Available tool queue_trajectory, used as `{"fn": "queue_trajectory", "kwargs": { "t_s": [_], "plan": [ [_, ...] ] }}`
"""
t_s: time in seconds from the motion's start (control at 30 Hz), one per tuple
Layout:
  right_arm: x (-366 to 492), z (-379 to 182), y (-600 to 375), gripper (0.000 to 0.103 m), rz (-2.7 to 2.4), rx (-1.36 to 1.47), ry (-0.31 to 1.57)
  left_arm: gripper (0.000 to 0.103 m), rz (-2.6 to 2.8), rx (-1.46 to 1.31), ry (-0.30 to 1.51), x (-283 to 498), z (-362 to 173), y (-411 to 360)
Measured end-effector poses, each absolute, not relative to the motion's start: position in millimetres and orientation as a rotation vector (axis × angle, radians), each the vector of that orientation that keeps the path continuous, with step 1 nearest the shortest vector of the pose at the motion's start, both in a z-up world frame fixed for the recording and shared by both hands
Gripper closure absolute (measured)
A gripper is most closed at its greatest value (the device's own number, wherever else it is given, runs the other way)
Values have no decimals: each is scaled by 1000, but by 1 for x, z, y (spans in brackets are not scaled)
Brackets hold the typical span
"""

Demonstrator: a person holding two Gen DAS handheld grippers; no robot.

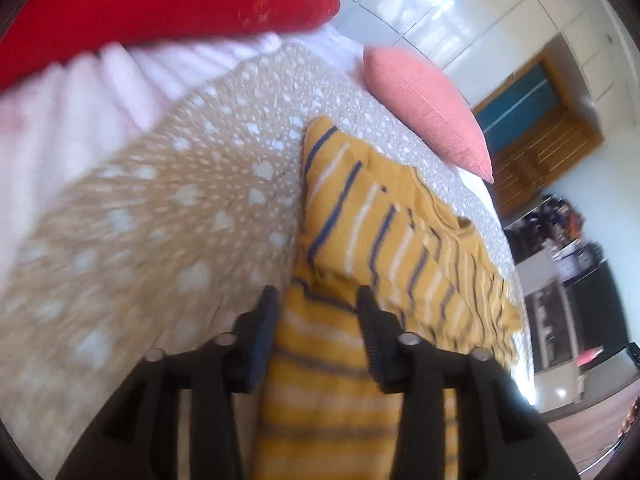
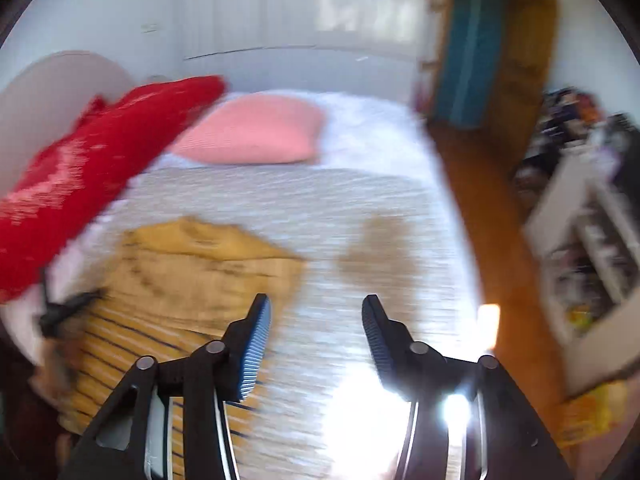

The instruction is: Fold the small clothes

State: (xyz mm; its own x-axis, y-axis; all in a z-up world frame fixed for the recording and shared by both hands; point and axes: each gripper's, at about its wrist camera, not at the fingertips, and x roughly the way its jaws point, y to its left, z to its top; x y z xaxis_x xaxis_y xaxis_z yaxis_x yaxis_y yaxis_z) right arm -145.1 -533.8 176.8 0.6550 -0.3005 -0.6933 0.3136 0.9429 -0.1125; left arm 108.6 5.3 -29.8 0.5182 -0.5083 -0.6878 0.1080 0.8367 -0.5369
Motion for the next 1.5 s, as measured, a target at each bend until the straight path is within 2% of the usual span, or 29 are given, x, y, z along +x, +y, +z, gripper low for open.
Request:
{"fn": "queue_trajectory", "kwargs": {
  "t_s": [0.1,0.17,0.23,0.4,0.57,0.7,0.83,0.97,1.0,1.07,1.1,1.13,1.17,1.2,1.23,1.5],
  "plan": [
    [-197,173,-559,35,-527,-117,799,42,-384,-391,873,58,3,14],
    [-222,155,-561,33,-523,-136,822,28,-358,-331,824,22,18,21],
    [-242,124,-551,30,-452,-73,843,22,-336,-300,807,-10,19,30],
    [-262,16,-498,30,-124,273,890,21,-345,-370,939,-53,-15,51],
    [-261,-59,-442,30,77,481,874,21,-376,-443,999,-84,-45,57],
    [-243,-88,-416,28,159,570,879,21,-439,-427,1024,-98,-57,40],
    [-236,-91,-402,26,185,583,845,10,-465,-393,1002,-108,-63,24],
    [-232,-109,-382,26,318,698,872,10,-510,-423,1016,-116,-70,17],
    [-231,-115,-371,26,333,692,888,14,-508,-423,1018,-117,-71,13],
    [-233,-121,-354,26,328,655,899,44,-471,-403,1046,-121,-75,11],
    [-233,-122,-346,26,314,628,896,54,-436,-385,1050,-118,-75,10],
    [-232,-120,-340,30,296,601,893,70,-419,-383,1057,-118,-74,13],
    [-232,-118,-335,40,283,573,890,86,-438,-426,1068,-119,-73,19],
    [-231,-115,-332,79,294,566,893,93,-467,-476,1075,-120,-71,25],
    [-229,-114,-330,92,317,576,897,93,-490,-513,1072,-121,-67,30],
    [-210,-46,-337,92,418,576,742,93,-531,-519,948,-98,-8,26]
  ]
}}
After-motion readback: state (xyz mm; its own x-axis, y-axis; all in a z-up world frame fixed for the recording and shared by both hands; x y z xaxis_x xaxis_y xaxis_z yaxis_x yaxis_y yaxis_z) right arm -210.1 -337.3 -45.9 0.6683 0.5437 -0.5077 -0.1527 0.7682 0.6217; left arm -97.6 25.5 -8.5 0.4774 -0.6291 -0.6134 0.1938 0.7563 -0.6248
